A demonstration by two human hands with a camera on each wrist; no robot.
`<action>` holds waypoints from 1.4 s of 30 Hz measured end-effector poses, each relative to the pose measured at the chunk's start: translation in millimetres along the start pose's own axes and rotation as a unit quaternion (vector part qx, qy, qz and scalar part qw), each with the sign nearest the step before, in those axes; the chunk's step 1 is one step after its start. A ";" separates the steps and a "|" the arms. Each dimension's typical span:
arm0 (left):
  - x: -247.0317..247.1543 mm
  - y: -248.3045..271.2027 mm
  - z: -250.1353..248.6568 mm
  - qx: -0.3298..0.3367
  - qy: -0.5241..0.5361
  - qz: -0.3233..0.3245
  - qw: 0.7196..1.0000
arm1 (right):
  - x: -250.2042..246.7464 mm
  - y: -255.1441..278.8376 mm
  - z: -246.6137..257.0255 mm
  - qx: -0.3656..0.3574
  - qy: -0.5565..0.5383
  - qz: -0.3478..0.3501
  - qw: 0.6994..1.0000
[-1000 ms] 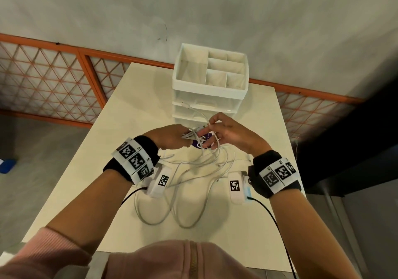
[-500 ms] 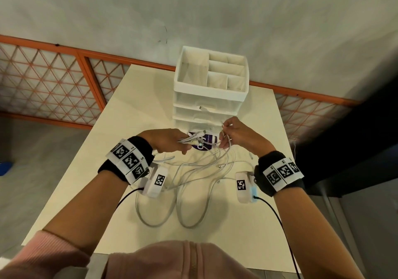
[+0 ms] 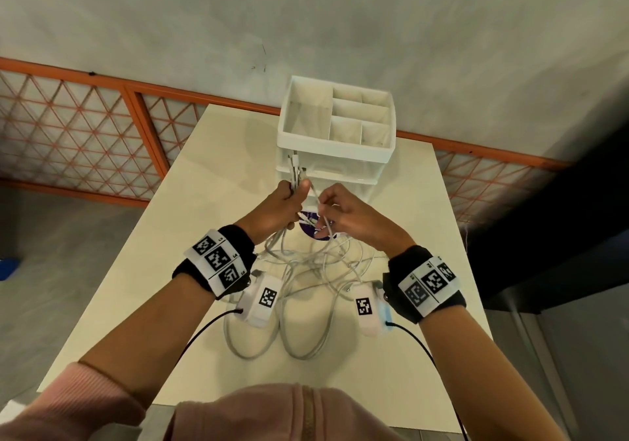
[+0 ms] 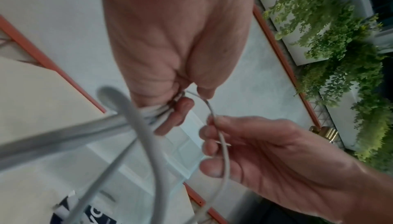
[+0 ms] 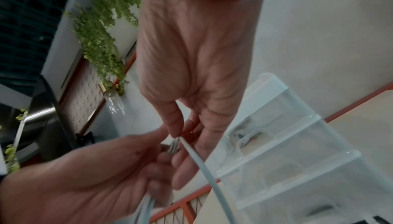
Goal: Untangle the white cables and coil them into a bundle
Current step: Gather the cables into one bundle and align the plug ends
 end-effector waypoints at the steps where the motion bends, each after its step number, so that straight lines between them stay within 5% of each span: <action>1: 2.3 -1.0 -3.3 0.008 0.009 -0.009 1.000 | 6.3 -1.6 -1.1 0.002 0.010 0.010 1.000; 7: -0.8 -5.1 -3.1 0.008 0.032 -0.045 0.998 | 15.5 -4.3 -5.9 0.014 -0.011 0.036 0.999; 15: -3.8 6.0 -44.2 0.100 0.181 0.029 0.978 | 26.6 -15.6 -5.3 -0.002 0.054 0.082 0.995; 25: -21.6 13.4 -56.7 0.150 0.202 -0.040 0.967 | 33.7 -24.0 1.9 -0.015 0.167 0.126 0.978; 31: -45.8 14.0 -71.7 0.171 0.248 -0.053 0.952 | 23.1 -23.7 -36.0 0.052 0.190 0.152 0.969; 36: -51.7 14.7 -52.9 0.166 0.058 -0.116 0.977 | -17.1 -20.9 -63.9 0.063 0.162 0.064 0.983; 42: -12.9 7.8 -13.8 0.093 -0.250 0.031 0.963 | -37.6 -15.0 -5.5 -0.061 0.132 -0.047 0.988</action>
Point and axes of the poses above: each hand's wrist, its own y-axis away from the middle knuckle, its own x-axis out of the palm, z = x × y, the point moved 6 cm from there along -y, towards the middle knuckle, and after that the axes turned 14 degrees about -y, right-handed, at the moved point
